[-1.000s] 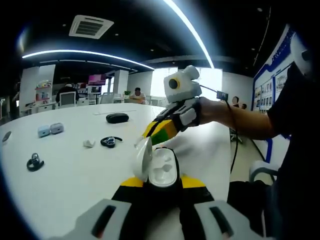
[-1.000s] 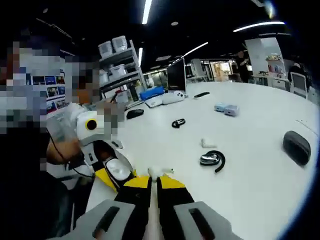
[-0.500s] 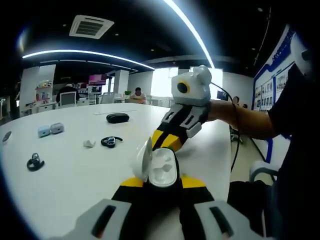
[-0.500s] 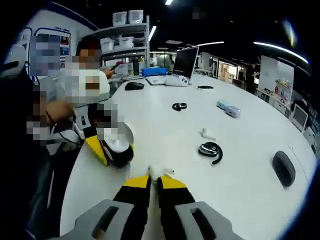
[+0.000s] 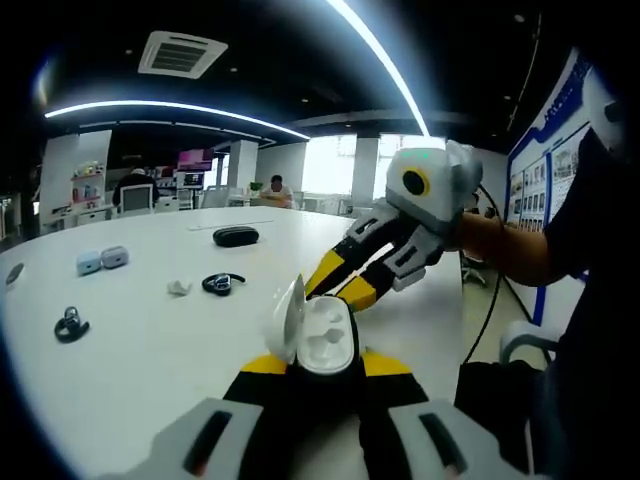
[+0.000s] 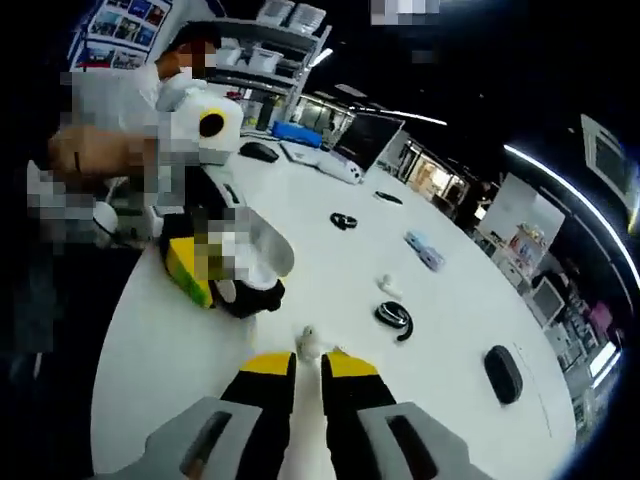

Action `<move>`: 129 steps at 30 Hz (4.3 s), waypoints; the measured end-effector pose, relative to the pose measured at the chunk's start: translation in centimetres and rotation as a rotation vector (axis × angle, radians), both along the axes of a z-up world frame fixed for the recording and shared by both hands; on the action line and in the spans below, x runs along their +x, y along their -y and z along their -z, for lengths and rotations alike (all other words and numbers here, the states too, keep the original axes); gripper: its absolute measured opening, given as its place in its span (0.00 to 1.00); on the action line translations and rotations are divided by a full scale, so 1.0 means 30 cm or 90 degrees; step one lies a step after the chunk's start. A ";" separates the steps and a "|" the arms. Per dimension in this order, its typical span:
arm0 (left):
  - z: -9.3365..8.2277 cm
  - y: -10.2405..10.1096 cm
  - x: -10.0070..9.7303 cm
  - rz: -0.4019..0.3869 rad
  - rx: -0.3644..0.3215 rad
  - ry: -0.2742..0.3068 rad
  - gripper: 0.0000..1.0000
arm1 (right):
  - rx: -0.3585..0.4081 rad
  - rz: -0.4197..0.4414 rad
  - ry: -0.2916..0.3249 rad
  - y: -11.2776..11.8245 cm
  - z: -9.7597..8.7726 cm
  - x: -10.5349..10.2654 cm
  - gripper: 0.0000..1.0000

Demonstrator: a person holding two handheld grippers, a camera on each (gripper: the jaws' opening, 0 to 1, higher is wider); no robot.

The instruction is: Pick up the earbuds from the table and place the earbuds into the earbud case

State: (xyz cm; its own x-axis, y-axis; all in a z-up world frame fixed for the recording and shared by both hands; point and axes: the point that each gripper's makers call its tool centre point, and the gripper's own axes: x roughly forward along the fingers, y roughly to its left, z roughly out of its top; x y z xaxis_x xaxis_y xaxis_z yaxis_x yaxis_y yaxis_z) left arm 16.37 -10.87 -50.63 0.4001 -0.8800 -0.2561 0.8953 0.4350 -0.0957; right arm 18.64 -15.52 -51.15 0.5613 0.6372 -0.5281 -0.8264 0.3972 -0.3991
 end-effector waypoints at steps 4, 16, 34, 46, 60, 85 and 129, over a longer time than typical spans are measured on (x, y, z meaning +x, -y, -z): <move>0.000 0.000 0.000 0.000 0.000 0.001 0.25 | -0.003 0.011 0.021 -0.008 0.004 0.005 0.10; 0.001 -0.001 0.000 0.001 0.001 0.002 0.25 | 0.011 0.038 0.002 -0.020 0.007 0.023 0.06; 0.003 0.000 -0.001 -0.001 0.003 0.004 0.25 | 0.091 0.042 -0.051 -0.016 -0.023 0.007 0.01; 0.003 0.000 -0.001 0.000 0.003 0.004 0.25 | 0.052 0.012 -0.037 -0.045 -0.004 0.020 0.08; 0.002 -0.001 -0.001 0.000 0.002 0.002 0.25 | 0.052 -0.004 -0.056 -0.059 0.006 0.049 0.09; 0.006 -0.002 -0.002 -0.002 0.004 0.003 0.25 | 0.259 0.027 -0.219 -0.056 -0.051 0.021 0.04; 0.000 0.000 -0.004 -0.002 0.004 0.005 0.25 | 0.097 0.058 -0.068 -0.040 -0.002 0.052 0.14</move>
